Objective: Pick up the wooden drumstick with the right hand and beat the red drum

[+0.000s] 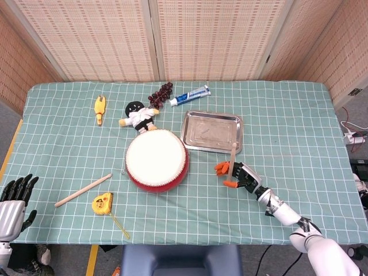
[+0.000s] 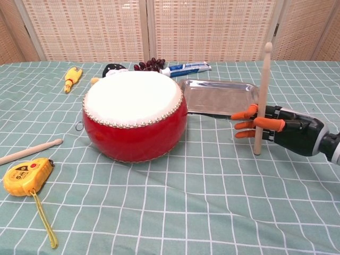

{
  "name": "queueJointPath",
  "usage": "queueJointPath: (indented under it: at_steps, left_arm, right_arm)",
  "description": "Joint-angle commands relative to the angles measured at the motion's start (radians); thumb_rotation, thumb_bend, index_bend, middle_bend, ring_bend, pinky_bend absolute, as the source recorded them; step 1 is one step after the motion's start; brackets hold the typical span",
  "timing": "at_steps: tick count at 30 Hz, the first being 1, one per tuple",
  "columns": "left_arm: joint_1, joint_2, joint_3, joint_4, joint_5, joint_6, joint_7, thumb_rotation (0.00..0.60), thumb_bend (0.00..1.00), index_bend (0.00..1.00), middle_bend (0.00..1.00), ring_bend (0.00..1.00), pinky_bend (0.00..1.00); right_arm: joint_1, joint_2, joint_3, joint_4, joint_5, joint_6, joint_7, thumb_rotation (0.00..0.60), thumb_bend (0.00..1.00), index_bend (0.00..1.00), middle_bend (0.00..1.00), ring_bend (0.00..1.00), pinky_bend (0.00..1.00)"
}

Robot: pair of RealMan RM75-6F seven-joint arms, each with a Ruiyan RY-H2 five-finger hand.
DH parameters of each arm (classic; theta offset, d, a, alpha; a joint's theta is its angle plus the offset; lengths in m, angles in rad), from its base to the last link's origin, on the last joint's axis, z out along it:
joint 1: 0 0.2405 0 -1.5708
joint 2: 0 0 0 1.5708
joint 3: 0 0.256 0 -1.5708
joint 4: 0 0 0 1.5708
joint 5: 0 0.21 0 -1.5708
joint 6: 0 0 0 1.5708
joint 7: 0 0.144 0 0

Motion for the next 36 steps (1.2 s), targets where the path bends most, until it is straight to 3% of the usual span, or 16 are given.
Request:
queueJointPath:
  at_steps: [1,16,27,32,34,36]
  left_arm:
    - [0.0,-0.001,0.0,0.001,0.0,-0.001,-0.001,0.6,0.3,0.0,0.0,0.0,0.0]
    - [0.0,-0.009,0.002,0.022,-0.002,-0.007,-0.017,0.6,0.3,0.0,0.0,0.0,0.0]
    - [0.0,-0.013,0.003,0.029,-0.003,-0.009,-0.021,0.6,0.3,0.0,0.0,0.0,0.0]
    - [-0.001,-0.014,0.002,0.03,-0.004,-0.012,-0.019,0.6,0.3,0.0,0.0,0.0,0.0]
    - [-0.001,-0.013,0.001,0.03,-0.004,-0.011,-0.018,0.6,0.3,0.0,0.0,0.0,0.0]
    - [-0.002,-0.013,0.001,0.029,-0.003,-0.012,-0.017,0.6,0.3,0.0,0.0,0.0,0.0]
  right_arm:
    - [0.0,-0.002,-0.001,0.001,0.0,-0.002,-0.003,0.6,0.15,0.56,0.35,0.34,0.32]
    - [0.013,-0.037,0.001,0.01,0.015,-0.058,-0.033,0.6,0.15,0.75,0.53,0.51,0.48]
    - [0.016,-0.053,0.016,0.007,0.034,-0.076,-0.055,0.6,0.15,0.99,0.78,0.8,0.82]
    - [0.011,-0.057,0.032,-0.005,0.05,-0.074,-0.069,0.6,0.15,1.0,0.92,0.96,0.99]
    - [0.01,-0.056,0.035,-0.012,0.053,-0.073,-0.075,0.6,0.17,1.0,0.96,1.0,1.0]
    - [0.009,-0.049,0.038,-0.023,0.054,-0.066,-0.078,0.6,0.25,1.0,0.99,1.0,1.0]
